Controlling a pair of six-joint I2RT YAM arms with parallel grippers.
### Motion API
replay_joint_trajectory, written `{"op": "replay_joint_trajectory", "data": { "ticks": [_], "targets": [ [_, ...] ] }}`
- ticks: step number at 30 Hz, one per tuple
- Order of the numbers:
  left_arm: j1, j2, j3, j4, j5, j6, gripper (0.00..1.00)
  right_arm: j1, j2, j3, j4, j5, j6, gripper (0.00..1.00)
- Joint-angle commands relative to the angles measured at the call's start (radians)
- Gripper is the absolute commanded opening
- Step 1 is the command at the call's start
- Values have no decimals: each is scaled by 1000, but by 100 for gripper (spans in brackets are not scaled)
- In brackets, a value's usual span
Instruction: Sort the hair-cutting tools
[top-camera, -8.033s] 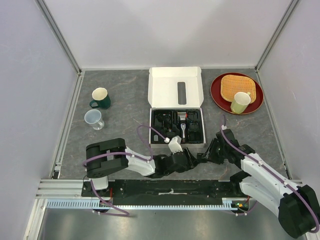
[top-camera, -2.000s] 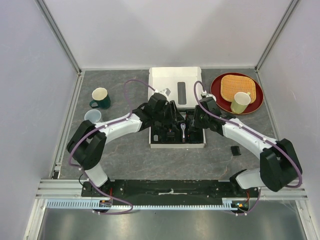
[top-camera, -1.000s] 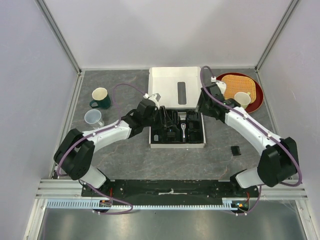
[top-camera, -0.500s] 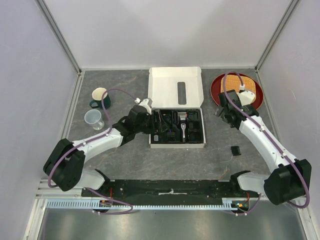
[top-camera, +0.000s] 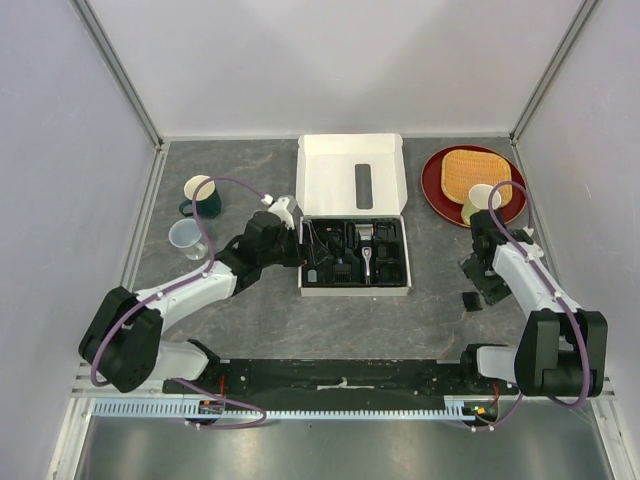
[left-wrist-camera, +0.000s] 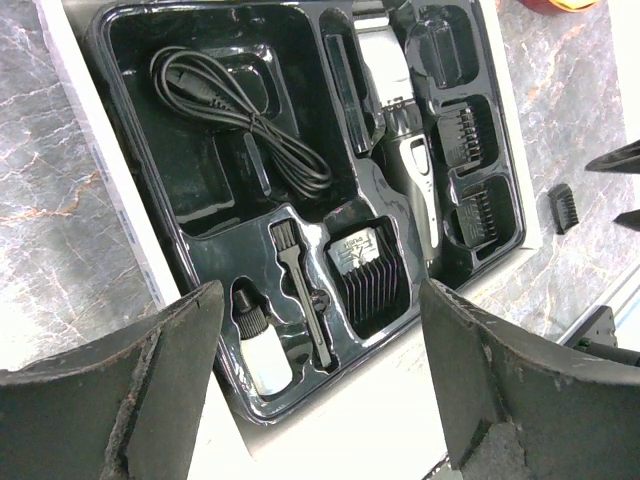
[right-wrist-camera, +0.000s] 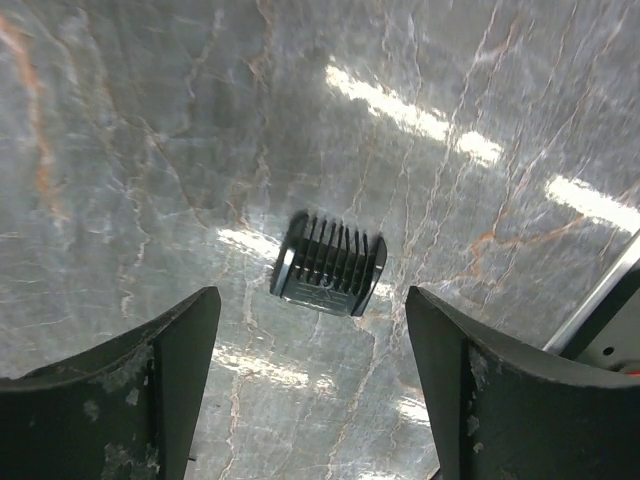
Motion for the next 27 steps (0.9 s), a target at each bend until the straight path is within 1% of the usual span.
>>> {"op": "replay_joint_trajectory", "data": {
  "ticks": [1, 4, 12, 19, 23, 26, 27],
  "targets": [
    [3, -39, -3, 52, 15, 61, 85, -5, 5, -43, 31, -66, 133, 81],
    [4, -45, -3, 48, 15, 62, 85, -5, 3, -76, 68, -64, 167, 79],
    [7, -51, -1, 31, 17, 56, 85, -13, 23, -148, 154, -17, 259, 77],
    [6, -45, -3, 26, 20, 52, 85, -25, 19, -188, 186, 12, 279, 73],
    [7, -47, 8, 16, 18, 48, 85, -34, 14, -204, 209, 28, 280, 74],
    [10, -54, 17, 8, 20, 45, 85, -37, 14, -211, 229, 29, 277, 71],
    [10, -58, 19, 8, 18, 44, 85, -37, 13, -214, 235, 28, 277, 66]
  ]
}}
